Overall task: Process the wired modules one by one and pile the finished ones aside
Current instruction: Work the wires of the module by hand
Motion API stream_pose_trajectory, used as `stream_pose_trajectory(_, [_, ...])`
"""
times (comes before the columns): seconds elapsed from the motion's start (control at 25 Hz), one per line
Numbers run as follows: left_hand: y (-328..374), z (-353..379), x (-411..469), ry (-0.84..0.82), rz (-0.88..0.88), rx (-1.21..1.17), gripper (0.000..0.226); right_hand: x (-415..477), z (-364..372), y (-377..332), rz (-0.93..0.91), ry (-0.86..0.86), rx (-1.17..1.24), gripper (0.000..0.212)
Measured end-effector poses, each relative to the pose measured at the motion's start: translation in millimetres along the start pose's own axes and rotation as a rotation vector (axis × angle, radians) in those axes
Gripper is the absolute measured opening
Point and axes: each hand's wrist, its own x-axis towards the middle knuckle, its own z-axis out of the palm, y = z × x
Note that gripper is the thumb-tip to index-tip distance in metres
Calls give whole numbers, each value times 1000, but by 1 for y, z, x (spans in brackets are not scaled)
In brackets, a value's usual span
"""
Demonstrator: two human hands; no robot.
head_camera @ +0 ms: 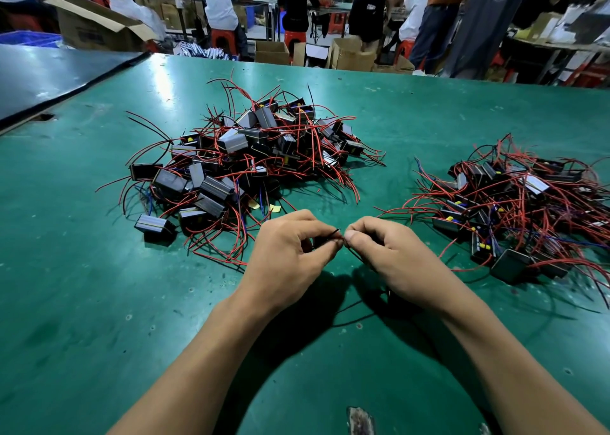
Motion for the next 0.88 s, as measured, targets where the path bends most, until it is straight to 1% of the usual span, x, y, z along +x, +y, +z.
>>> stream_pose_trajectory(0.08, [0, -1, 0, 11, -51, -34, 4, -1, -5, 1, -27, 5, 14, 18])
stream_pose_trajectory(0.16, [1, -2, 1, 6, -110, -79, 4, -3, -10, 2, -106, 77, -7, 8])
stream_pose_trajectory(0.2, [2, -3, 1, -3, -132, -98, 5, -4, -11, 3, -168, 118, -41, 7])
stream_pose_trajectory(0.24, [2, -3, 1, -12, -149, -112, 5, -5, -12, 3, -242, 149, -96, 14])
stream_pose_trajectory(0.32, [3, -3, 1, -26, -171, -125, 5, -5, -11, 4, -367, 164, -184, 19])
stream_pose_trajectory(0.4, [2, -3, 2, -34, -179, -126, 4, -3, -8, 4, -425, 182, -215, 16])
stream_pose_trajectory(0.52, [2, -2, 2, -29, -144, -107, 4, -4, -9, 4, -457, 213, -208, 11])
stream_pose_trajectory(0.6, [3, -1, 1, -5, -95, -73, 4, -5, -7, 1, -395, 233, -176, 5])
stream_pose_trajectory(0.68, [3, 0, 0, 19, -57, -38, 3, -4, -2, -1, -173, 219, -60, 11])
stream_pose_trajectory(0.76, [4, 2, 0, 19, -36, -8, 3, -1, 2, -1, 58, 140, 131, 20])
stream_pose_trajectory(0.8, [4, 3, -1, 15, -36, 2, 4, 0, 3, -2, 127, 107, 199, 22])
stream_pose_trajectory(0.84, [3, 3, 0, 12, -43, 5, 4, 0, 3, -2, 151, 95, 226, 22])
stream_pose_trajectory(0.88, [3, 3, 0, 13, -55, 0, 3, 0, 3, -2, 131, 105, 218, 20])
